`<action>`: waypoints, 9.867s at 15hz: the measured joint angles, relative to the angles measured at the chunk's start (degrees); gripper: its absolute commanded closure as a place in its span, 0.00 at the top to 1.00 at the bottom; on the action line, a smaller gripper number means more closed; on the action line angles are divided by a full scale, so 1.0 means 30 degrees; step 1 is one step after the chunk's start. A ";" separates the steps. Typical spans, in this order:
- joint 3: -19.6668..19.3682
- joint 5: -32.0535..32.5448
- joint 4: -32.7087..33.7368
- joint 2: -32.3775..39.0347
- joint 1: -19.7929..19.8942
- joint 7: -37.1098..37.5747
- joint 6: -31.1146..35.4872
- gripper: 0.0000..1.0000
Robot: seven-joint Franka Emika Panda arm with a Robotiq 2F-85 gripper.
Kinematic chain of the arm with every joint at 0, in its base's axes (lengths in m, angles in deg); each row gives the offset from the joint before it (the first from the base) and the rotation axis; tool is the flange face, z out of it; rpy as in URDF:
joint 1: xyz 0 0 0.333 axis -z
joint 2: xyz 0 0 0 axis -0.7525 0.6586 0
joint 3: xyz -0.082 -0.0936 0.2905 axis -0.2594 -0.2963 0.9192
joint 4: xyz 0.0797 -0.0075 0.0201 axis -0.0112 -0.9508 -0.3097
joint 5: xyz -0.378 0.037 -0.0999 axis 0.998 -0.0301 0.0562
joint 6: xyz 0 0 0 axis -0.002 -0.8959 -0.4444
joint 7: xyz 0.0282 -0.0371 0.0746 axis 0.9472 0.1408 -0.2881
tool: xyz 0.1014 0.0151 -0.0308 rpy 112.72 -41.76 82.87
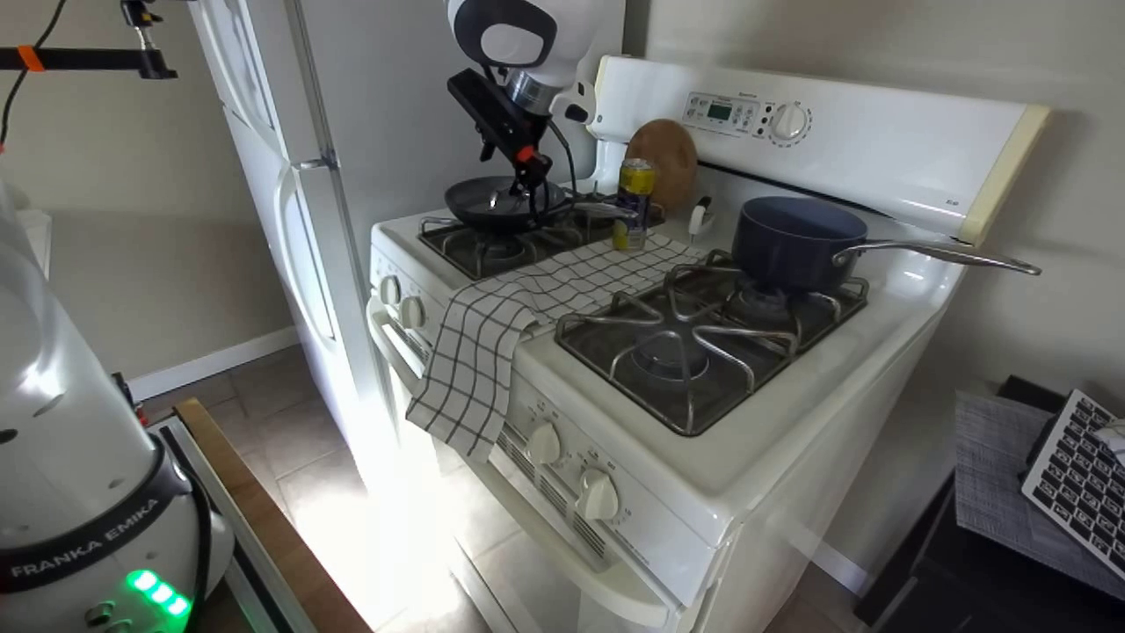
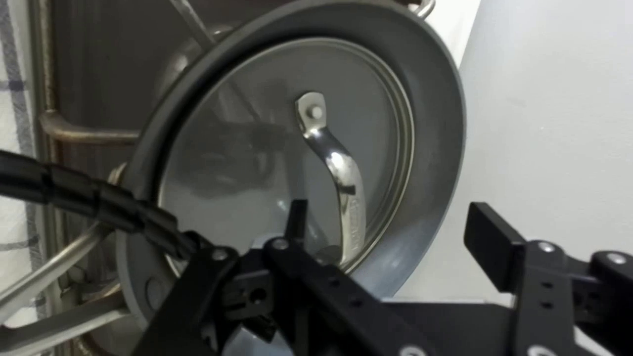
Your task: Pick up the clear pot lid from the gray pan and put it on black pot
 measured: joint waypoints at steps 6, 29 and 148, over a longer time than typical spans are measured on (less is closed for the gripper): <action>0.0273 0.1215 0.0089 0.0367 -0.0130 0.0309 0.1067 0.65; 0.1184 0.7409 0.1140 0.0730 -0.0847 0.2070 0.1729 0.04; -0.3046 0.9007 1.5316 0.6946 0.4573 0.9514 -0.8349 0.05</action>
